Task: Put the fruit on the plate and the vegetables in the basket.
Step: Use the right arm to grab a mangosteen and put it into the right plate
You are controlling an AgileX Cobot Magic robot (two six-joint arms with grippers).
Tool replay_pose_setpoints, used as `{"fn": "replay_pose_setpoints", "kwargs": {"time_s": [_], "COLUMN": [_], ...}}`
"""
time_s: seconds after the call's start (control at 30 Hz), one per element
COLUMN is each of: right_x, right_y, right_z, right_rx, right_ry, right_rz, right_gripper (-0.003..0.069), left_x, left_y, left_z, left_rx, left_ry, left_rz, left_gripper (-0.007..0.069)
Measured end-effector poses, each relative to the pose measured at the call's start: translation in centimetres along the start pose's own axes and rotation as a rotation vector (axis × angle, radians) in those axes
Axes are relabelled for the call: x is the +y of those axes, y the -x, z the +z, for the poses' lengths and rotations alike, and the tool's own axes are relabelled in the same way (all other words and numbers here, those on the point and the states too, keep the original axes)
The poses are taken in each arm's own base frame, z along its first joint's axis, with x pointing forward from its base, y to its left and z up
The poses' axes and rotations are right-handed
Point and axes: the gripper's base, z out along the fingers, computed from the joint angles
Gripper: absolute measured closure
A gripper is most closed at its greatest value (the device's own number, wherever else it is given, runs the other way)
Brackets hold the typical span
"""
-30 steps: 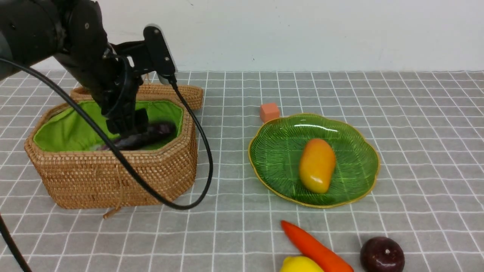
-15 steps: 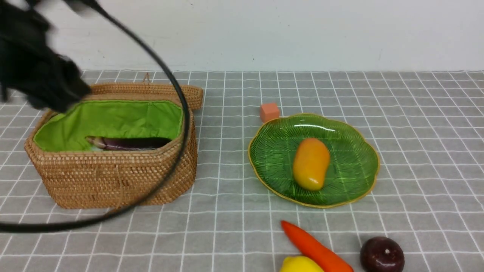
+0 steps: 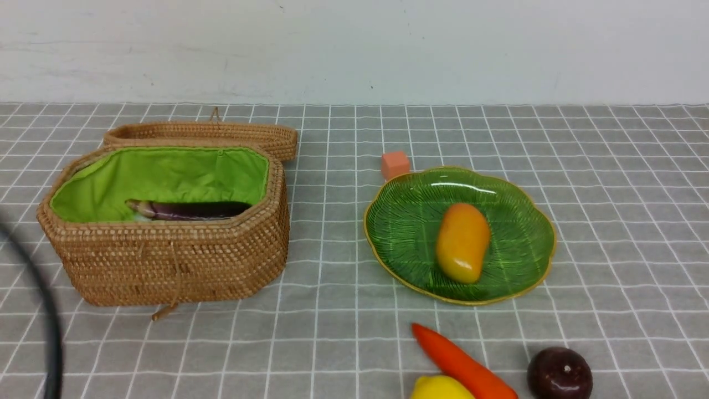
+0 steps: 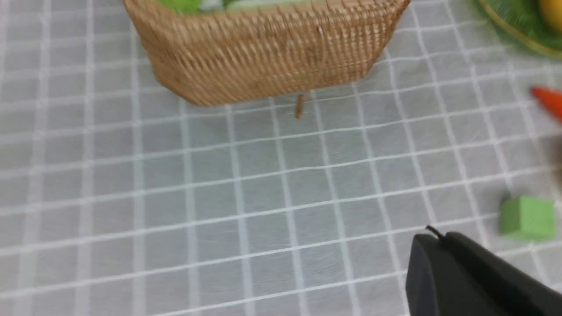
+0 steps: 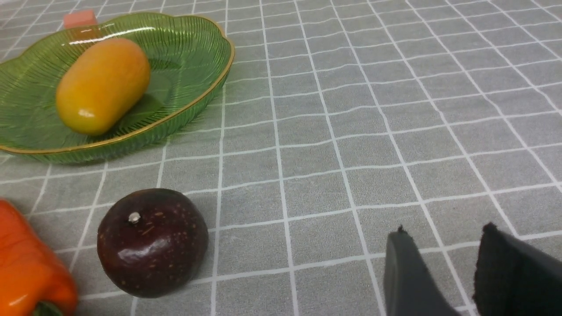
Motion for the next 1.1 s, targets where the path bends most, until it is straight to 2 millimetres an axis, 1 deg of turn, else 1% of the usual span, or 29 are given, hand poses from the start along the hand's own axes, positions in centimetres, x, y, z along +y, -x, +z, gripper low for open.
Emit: {"fn": "replay_pose_setpoints", "kwargs": {"time_s": [0.07, 0.13, 0.2, 0.27, 0.43, 1.1], "right_x": [0.0, 0.0, 0.0, 0.0, 0.0, 0.0], "right_y": [0.0, 0.0, 0.0, 0.0, 0.0, 0.0], "right_z": [0.0, 0.0, 0.0, 0.0, 0.0, 0.0], "right_rx": [0.0, 0.0, 0.0, 0.0, 0.0, 0.0], "right_ry": [0.0, 0.0, 0.0, 0.0, 0.0, 0.0], "right_rz": [0.0, 0.0, 0.0, 0.0, 0.0, 0.0], "right_gripper": [0.0418, 0.0418, 0.0418, 0.0418, 0.0418, 0.0418], "left_x": [0.3, 0.6, 0.7, 0.8, 0.9, 0.9], "left_y": [-2.0, -3.5, -4.3, -5.0, -5.5, -5.4], "left_z": [0.9, 1.0, 0.8, 0.0, -0.8, -0.5], "left_rx": [-0.031, -0.075, -0.101, -0.14, -0.183, -0.199], "left_ry": [-0.007, -0.019, -0.027, -0.038, -0.048, -0.053], "left_rz": [-0.045, -0.086, -0.113, -0.129, -0.136, -0.136], "left_gripper": [0.0638, 0.0638, 0.0638, 0.0638, 0.0638, 0.0638]}}
